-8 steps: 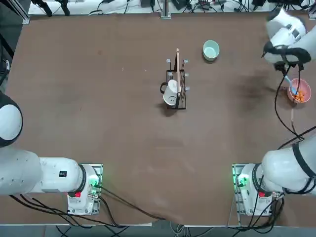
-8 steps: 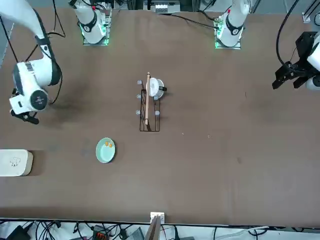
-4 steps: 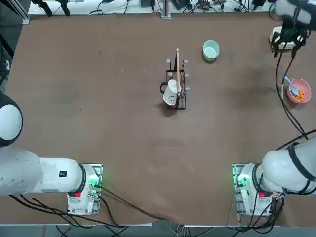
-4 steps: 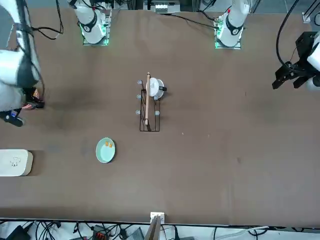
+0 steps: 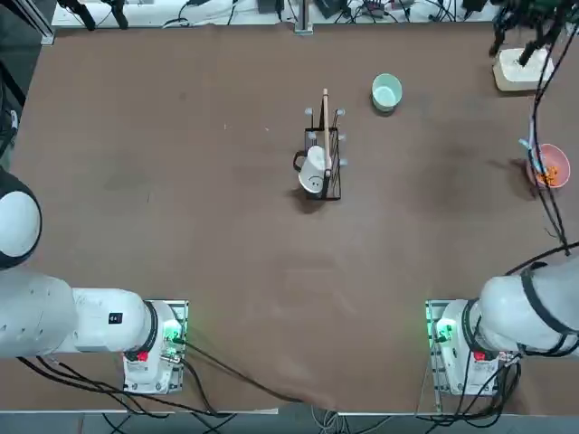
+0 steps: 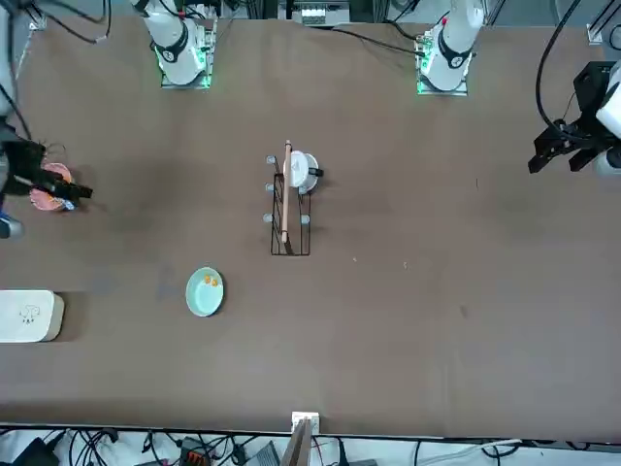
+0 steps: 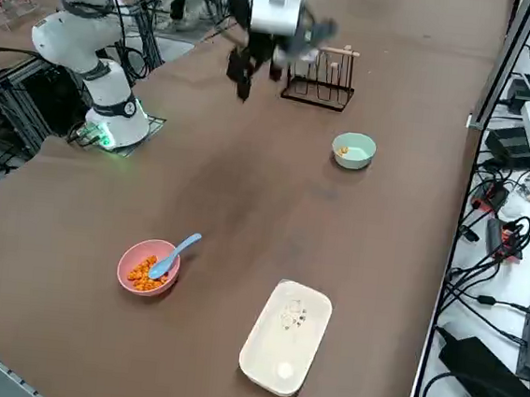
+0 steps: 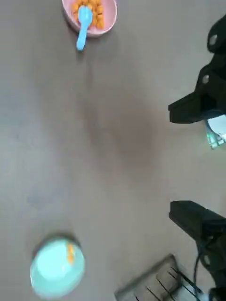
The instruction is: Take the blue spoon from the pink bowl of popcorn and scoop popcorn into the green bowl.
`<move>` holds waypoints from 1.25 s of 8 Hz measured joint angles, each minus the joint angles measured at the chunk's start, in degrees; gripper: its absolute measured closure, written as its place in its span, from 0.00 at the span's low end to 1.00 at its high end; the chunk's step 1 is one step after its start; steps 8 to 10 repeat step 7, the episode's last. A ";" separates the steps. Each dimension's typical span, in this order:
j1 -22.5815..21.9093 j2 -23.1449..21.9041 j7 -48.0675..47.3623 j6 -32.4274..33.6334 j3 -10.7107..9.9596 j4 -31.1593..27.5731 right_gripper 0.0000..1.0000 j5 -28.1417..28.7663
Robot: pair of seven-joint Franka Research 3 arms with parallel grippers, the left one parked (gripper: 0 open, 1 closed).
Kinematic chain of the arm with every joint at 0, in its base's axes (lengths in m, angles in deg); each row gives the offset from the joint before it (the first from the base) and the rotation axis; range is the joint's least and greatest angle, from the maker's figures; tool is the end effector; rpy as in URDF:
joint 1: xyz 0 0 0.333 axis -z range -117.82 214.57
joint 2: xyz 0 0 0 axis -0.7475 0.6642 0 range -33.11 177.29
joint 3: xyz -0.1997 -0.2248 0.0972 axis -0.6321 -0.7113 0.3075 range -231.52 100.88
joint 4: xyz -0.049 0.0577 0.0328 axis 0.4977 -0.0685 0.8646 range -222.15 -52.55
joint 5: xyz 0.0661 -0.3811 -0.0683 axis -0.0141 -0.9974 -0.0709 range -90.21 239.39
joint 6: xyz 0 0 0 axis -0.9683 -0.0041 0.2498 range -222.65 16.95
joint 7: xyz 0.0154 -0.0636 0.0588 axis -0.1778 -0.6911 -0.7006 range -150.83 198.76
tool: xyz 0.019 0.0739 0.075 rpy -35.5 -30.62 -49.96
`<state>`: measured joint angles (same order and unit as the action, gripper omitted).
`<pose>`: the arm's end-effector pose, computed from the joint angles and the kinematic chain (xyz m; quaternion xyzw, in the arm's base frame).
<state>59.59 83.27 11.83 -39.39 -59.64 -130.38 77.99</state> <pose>0.5889 -0.0551 0.5465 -0.9800 0.1513 0.1248 0.0321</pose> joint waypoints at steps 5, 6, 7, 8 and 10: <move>-13.61 -14.95 -0.12 -1.71 -2.24 -5.67 0.00 -0.29; -14.98 -15.23 0.25 -2.40 -4.64 -7.27 0.00 -0.29; -15.87 -15.10 0.79 -2.86 -6.50 -8.09 0.00 -0.29; -15.87 -15.10 0.79 -2.86 -6.50 -8.09 0.00 -0.29; -15.87 -15.10 0.79 -2.86 -6.50 -8.09 0.00 -0.29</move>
